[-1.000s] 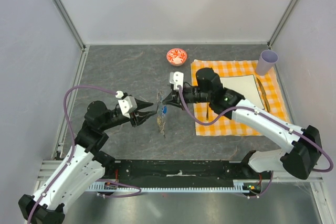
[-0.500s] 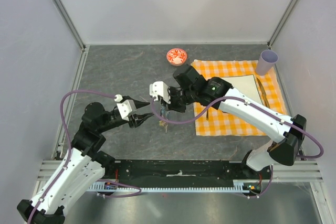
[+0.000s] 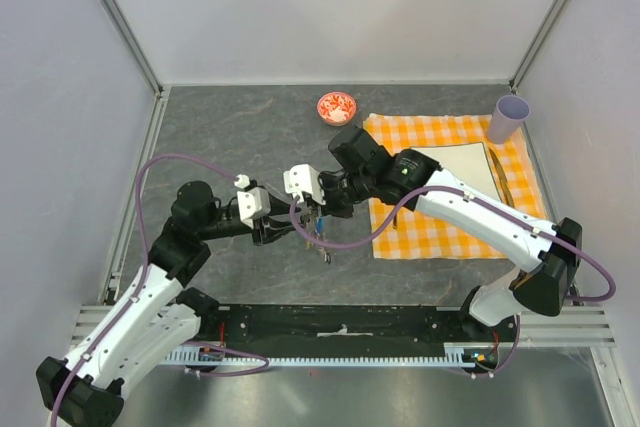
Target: Put the keys on the keyring
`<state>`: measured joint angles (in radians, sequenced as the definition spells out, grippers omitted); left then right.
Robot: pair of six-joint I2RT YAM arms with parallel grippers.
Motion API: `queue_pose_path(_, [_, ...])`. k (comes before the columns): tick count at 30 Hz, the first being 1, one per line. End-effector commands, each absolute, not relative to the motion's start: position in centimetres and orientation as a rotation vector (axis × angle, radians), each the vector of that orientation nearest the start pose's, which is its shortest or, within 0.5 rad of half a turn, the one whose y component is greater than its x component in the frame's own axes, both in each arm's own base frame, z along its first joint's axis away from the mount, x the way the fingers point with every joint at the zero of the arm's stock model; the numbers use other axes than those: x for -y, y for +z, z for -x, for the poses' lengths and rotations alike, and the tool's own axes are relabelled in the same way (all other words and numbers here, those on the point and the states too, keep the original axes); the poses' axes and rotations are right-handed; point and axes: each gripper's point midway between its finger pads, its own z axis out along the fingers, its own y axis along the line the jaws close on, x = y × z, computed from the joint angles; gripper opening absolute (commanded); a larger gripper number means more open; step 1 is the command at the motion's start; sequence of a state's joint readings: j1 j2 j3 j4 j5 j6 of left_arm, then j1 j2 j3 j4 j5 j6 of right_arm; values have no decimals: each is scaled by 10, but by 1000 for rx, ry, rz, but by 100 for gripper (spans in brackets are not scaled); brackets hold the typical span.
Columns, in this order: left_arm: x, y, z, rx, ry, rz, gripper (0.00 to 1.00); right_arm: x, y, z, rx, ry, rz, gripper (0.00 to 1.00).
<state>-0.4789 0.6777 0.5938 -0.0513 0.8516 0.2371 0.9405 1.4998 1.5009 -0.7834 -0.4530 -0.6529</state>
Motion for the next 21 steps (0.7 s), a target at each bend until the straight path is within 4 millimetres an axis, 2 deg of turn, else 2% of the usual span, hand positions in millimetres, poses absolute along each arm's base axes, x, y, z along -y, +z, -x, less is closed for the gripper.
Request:
queue_pose_path(1, [234, 278, -164, -1195, -921, -1193, 43, -367, 269, -184, -1300, 725, 1804, 0])
queue_pose_path(10, [236, 269, -180, -1271, -908, -1160, 40, -373, 271, -186, -1268, 734, 1790, 0])
queue_pose_path(16, [235, 262, -186, -1311, -892, -1153, 32, -374, 271, -186, -1253, 739, 1782, 0])
queue_pose_path(19, [234, 259, -188, -1328, -880, -1154, 23, -374, 271, -186, -1251, 737, 1780, 0])
queue_pose_path(21, [233, 256, -188, -1343, -877, -1157, 22, -373, 270, -186, -1253, 734, 1779, 0])
